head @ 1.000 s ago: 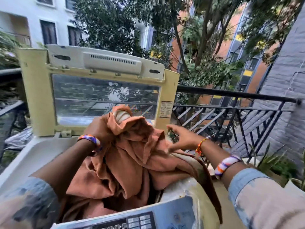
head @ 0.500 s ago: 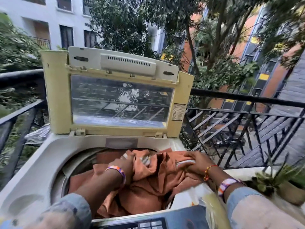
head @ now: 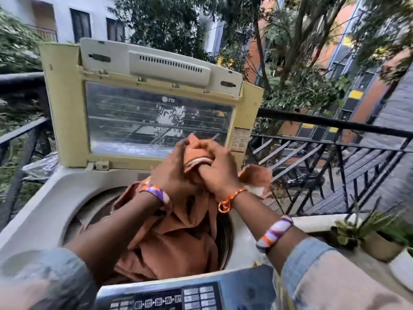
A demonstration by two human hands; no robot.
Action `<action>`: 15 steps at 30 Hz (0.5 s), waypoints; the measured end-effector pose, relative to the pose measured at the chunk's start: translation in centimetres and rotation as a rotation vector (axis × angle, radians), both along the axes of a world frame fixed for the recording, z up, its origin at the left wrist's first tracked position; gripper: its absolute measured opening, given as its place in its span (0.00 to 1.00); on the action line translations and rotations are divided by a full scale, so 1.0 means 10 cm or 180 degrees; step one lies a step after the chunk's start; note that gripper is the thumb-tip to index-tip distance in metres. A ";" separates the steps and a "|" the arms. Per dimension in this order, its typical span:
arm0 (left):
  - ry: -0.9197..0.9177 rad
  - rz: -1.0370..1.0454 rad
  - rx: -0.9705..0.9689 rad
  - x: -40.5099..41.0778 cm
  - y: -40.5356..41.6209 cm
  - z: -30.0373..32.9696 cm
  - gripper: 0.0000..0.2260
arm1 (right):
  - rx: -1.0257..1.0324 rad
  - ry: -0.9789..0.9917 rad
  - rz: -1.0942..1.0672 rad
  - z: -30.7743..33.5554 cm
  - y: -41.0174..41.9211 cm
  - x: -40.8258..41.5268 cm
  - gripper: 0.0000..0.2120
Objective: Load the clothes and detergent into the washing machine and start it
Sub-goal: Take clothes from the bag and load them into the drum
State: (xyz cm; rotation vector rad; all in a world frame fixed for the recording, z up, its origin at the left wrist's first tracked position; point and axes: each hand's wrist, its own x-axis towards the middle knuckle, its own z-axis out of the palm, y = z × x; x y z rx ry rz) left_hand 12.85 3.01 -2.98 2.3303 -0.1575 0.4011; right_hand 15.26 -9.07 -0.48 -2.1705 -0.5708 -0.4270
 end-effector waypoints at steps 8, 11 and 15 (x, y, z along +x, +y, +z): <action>0.0453 0.0863 0.1158 -0.11 0.40 -0.23 0.29 | -0.2124 0.0649 0.0912 -0.21 -0.27 0.02 0.54; 0.0944 0.0955 0.1941 -0.19 0.61 -0.35 0.30 | -0.3315 0.1121 -0.0253 -0.43 -0.60 0.24 0.56; 0.1534 0.0663 0.2334 -0.30 0.63 -0.57 0.39 | -0.3876 0.1064 -0.1287 -0.73 -0.86 0.49 0.22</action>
